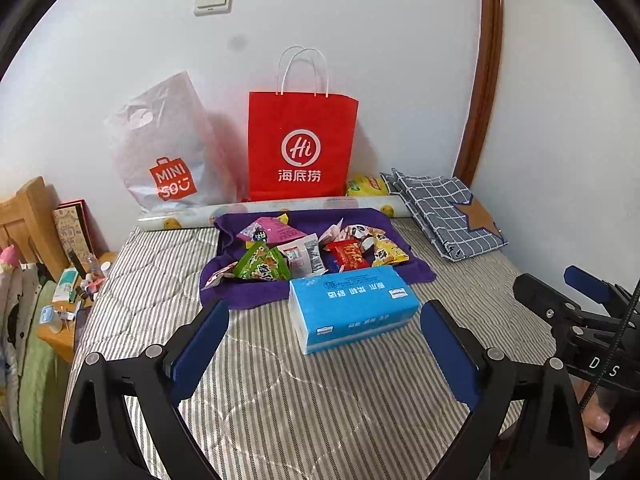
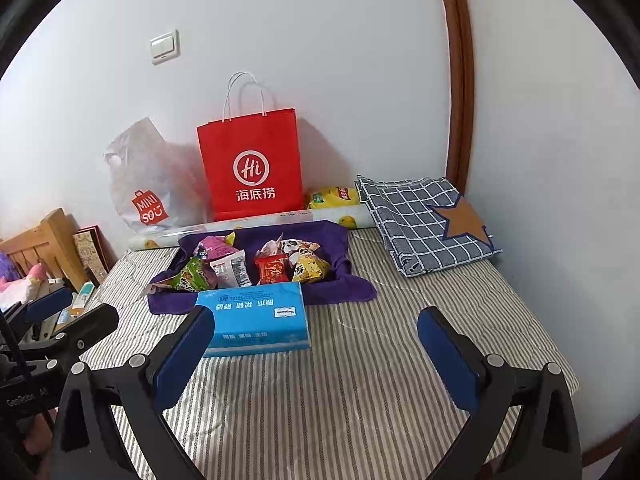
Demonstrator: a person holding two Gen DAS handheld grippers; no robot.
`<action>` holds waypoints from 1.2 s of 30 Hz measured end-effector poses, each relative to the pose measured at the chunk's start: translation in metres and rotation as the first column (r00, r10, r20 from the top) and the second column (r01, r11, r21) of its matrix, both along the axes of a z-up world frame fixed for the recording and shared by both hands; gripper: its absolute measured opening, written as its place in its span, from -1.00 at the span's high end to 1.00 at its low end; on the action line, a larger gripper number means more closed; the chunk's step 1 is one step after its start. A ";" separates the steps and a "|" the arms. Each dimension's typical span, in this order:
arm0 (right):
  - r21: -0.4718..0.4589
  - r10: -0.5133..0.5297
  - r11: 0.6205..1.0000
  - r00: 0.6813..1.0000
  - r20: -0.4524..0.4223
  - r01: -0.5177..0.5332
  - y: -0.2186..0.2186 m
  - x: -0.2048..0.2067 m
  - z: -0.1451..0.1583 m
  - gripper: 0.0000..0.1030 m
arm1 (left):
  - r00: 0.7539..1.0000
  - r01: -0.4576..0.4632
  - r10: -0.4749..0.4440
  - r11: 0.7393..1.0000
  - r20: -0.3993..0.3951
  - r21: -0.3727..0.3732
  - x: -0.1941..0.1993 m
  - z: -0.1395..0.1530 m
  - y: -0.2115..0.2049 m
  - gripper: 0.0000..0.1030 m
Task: Organize snacks
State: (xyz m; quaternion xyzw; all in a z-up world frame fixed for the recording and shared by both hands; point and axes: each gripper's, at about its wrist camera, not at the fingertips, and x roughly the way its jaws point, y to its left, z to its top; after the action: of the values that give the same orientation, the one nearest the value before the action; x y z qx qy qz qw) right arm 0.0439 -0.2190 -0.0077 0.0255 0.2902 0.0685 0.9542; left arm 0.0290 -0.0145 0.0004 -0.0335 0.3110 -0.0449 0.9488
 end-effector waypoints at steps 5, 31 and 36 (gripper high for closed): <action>-0.011 -0.002 1.000 1.000 0.011 0.002 0.000 -0.005 0.003 -0.99 | 1.000 -0.004 0.004 1.000 0.012 0.008 -0.003 0.005 0.000 -0.86; -0.029 -0.015 0.999 0.999 0.042 0.017 0.002 -0.015 0.013 -0.99 | 0.999 -0.013 0.012 1.000 0.035 0.014 -0.012 0.014 0.000 -0.86; -0.029 -0.018 0.999 0.999 0.045 0.019 0.002 -0.016 0.013 -0.99 | 0.999 -0.010 0.009 1.000 0.033 0.018 -0.013 0.013 -0.001 -0.86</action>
State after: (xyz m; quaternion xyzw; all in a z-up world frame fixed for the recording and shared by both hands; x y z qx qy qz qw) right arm 0.0278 -0.2169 0.0057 0.0125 0.2693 0.0560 0.9613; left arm 0.0160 -0.0158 0.0137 -0.0256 0.2957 -0.0380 0.9542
